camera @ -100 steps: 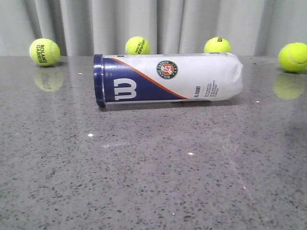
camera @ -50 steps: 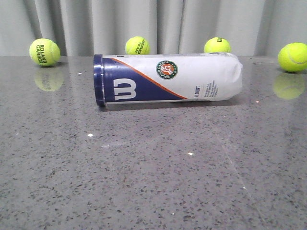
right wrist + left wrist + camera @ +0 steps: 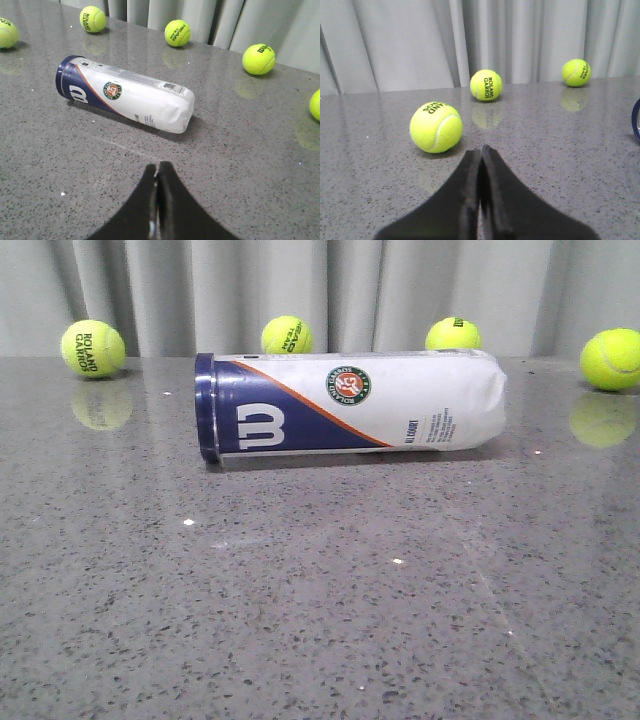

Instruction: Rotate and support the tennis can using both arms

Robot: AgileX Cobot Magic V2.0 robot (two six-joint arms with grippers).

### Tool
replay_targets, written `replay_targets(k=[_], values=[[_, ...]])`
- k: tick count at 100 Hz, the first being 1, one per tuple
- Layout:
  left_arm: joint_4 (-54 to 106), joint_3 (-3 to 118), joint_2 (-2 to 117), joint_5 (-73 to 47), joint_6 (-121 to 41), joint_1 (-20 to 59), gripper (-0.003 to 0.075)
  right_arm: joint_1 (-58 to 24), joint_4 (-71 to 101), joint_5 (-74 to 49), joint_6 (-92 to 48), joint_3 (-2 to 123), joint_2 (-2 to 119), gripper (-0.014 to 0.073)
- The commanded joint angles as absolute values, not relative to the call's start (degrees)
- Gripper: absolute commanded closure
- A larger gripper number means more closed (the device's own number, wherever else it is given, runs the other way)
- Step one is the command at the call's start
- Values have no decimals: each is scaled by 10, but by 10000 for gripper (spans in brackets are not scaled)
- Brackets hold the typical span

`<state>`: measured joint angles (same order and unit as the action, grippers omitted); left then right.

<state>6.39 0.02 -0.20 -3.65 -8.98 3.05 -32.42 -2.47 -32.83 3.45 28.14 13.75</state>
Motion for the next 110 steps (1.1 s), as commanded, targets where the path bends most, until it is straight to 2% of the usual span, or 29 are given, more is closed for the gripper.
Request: replay_targets(k=[1, 33, 67, 72, 77, 84, 89, 96, 101, 110], values=[[75, 11, -19, 0, -88, 27, 740, -321, -30, -279, 34, 296, 142, 660], [77, 157, 70, -68, -88, 27, 740, -321, -30, -279, 34, 296, 142, 660], [96, 331, 284, -219, -88, 27, 729, -321, -30, -279, 34, 296, 142, 660], [112, 353, 310, -224, -88, 27, 692, -321, -30, -279, 34, 296, 142, 660], [124, 371, 333, -224, -88, 27, 623, -321, -30, -279, 34, 296, 142, 660], [133, 393, 364, -223, -88, 27, 478, -321, -30, -279, 34, 296, 142, 660], [144, 406, 382, -219, -88, 27, 341, -321, -30, -279, 34, 296, 142, 660], [180, 420, 408, -218, -88, 27, 209, -321, -30, -279, 34, 296, 142, 660], [209, 428, 427, -221, -88, 27, 171, -321, -30, -279, 34, 296, 142, 660], [262, 444, 464, -243, -89, 27, 178, -321, -30, -279, 34, 296, 142, 660]])
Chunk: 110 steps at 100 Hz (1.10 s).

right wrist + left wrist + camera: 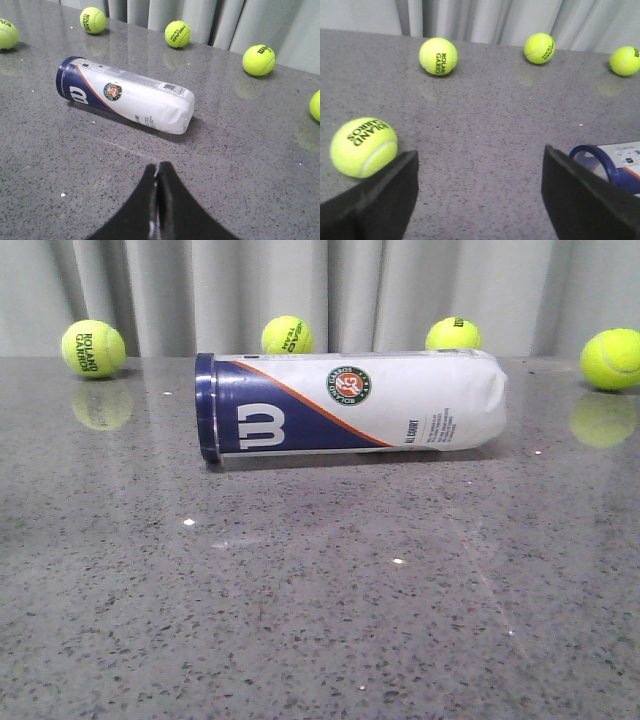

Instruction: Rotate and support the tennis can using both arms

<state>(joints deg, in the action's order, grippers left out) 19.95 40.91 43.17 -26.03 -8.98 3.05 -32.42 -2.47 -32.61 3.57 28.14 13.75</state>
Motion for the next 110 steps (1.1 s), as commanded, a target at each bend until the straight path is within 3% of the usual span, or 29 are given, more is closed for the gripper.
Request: replay_targets(k=[1, 62, 110], values=[[270, 445, 470, -249, -89, 27, 179, -321, -30, -279, 34, 296, 142, 660], [728, 495, 729, -481, -430, 27, 208, -321, -30, -279, 34, 296, 142, 660], [772, 577, 878, -522, -465, 102, 208, -321, -30, -279, 34, 296, 142, 660]])
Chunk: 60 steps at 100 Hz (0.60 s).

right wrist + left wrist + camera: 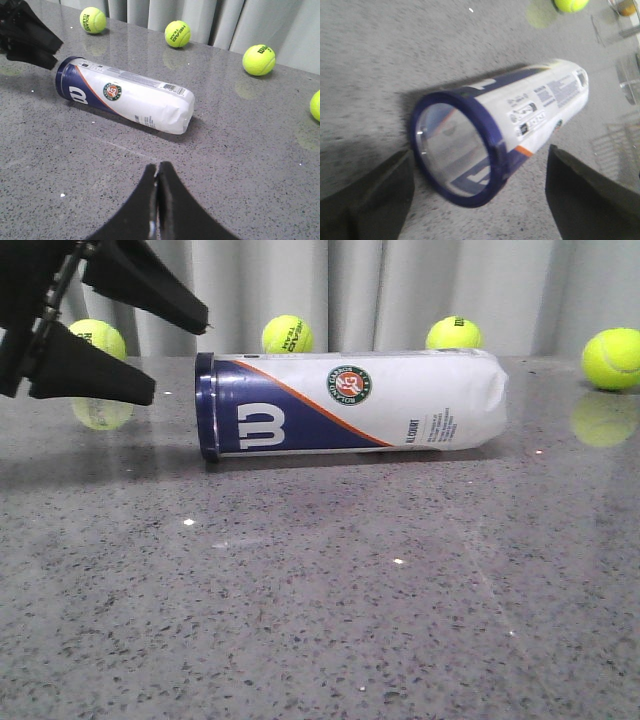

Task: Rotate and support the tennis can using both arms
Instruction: 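Move the left gripper to the can's navy end and grasp it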

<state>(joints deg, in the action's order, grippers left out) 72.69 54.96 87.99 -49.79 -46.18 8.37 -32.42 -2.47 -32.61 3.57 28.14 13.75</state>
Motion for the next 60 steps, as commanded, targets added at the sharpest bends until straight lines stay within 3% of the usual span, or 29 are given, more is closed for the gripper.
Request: replay_targets(k=[1, 60], values=[[775, 579, 880, -523, -465, 103, 208, -321, -30, -279, 34, 296, 142, 660], [867, 609, 959, -561, -494, 140, 208, -321, -30, -279, 34, 296, 142, 660]])
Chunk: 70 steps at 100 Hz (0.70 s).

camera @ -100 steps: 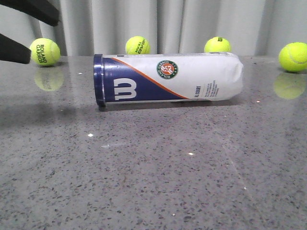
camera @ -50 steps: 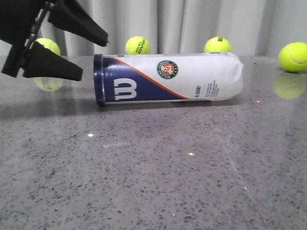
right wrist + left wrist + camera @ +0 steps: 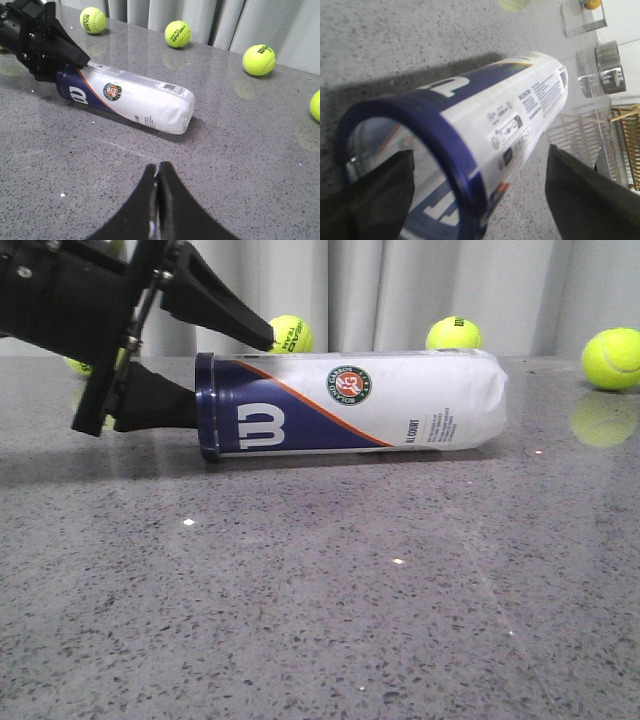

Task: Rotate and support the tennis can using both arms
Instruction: 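Move the left gripper to the can's navy end and grasp it, then lift the navy end with the left gripper, tilting the can upright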

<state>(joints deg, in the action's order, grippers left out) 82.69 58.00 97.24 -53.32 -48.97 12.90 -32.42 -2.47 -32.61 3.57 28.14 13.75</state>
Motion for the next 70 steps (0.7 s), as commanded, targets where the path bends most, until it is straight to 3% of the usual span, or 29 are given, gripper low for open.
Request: replay_targets(k=[1, 16, 57, 70], values=[[867, 612, 959, -562, -494, 141, 208, -321, -30, -279, 34, 296, 142, 660], [869, 626, 973, -574, -494, 147, 246, -321, -30, -279, 34, 296, 142, 660], [879, 627, 974, -610, -494, 147, 742, -321, -30, -279, 34, 296, 142, 660], [886, 627, 974, -612, -497, 147, 740, -321, -30, -279, 34, 296, 142, 660]])
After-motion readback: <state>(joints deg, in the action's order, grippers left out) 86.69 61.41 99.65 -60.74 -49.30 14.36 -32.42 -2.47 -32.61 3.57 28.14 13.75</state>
